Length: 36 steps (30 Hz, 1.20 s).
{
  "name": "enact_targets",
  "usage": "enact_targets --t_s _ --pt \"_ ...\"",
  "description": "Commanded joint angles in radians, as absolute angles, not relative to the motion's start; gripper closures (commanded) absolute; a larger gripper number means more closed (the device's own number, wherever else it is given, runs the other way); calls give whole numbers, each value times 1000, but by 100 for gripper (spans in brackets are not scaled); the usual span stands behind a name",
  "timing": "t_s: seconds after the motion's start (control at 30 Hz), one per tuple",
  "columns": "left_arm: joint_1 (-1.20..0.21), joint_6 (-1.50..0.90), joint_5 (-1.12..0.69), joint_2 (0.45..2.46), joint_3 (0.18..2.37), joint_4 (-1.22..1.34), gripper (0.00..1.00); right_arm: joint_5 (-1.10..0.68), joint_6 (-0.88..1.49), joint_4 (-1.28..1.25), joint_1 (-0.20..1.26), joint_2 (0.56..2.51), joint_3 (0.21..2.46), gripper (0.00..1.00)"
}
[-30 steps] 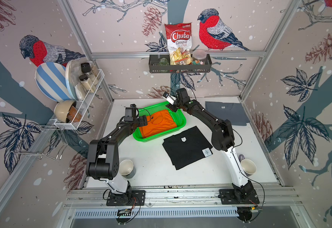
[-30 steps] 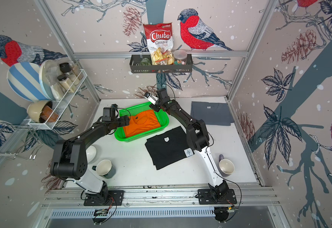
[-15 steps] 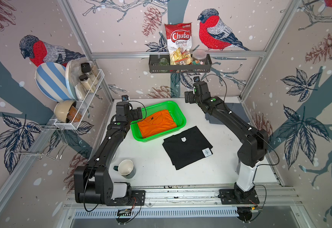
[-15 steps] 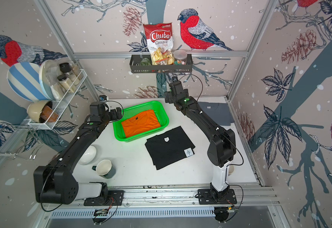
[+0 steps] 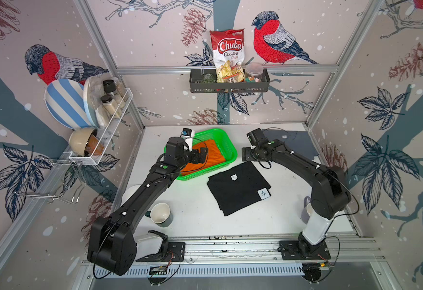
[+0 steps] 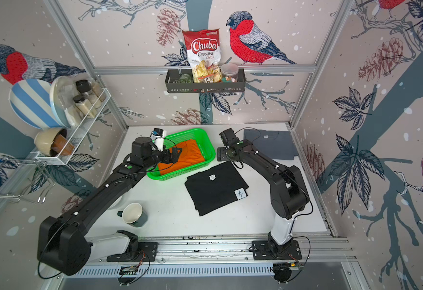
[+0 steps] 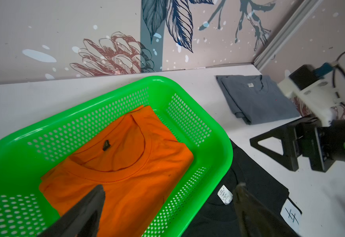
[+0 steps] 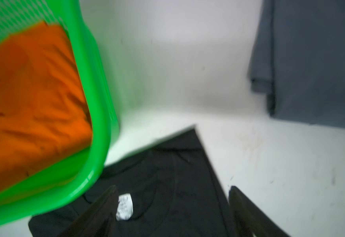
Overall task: Put the folded t-shirts into the basket
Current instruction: Pick up the T-shirt from the center of the board.
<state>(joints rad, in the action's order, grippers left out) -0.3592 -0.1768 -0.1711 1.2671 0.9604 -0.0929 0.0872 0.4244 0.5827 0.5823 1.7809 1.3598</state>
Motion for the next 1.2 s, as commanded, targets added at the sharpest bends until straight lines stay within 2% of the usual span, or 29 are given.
enact_targets --t_s 0.0,0.07,0.23,0.33,0.5,0.7,0.87,0.97,1.17 --pt "-396 -172 -243 1278 945 -113 4 -55 490 539 621 1773 1271 26" --pt "-439 -157 -211 1278 928 -132 4 -50 506 553 652 1796 1249 33" --pt "-610 55 -112 1285 910 -215 4 -47 607 544 696 1796 1106 44" --pt "-629 73 -84 1331 906 -228 4 -57 640 563 696 1781 1004 46" --pt "-632 183 -186 1388 939 -248 9 -94 708 599 693 1673 809 48" --pt "-654 296 -203 1522 1015 -334 10 -79 751 760 652 1411 745 35" --pt "-668 344 -221 1629 1094 -366 13 -53 687 857 482 1288 860 22" --pt "-686 394 -255 1679 1138 -365 13 -52 671 823 366 1268 899 18" --pt "-734 505 -267 1819 1282 -396 13 -95 700 740 155 1367 941 15"
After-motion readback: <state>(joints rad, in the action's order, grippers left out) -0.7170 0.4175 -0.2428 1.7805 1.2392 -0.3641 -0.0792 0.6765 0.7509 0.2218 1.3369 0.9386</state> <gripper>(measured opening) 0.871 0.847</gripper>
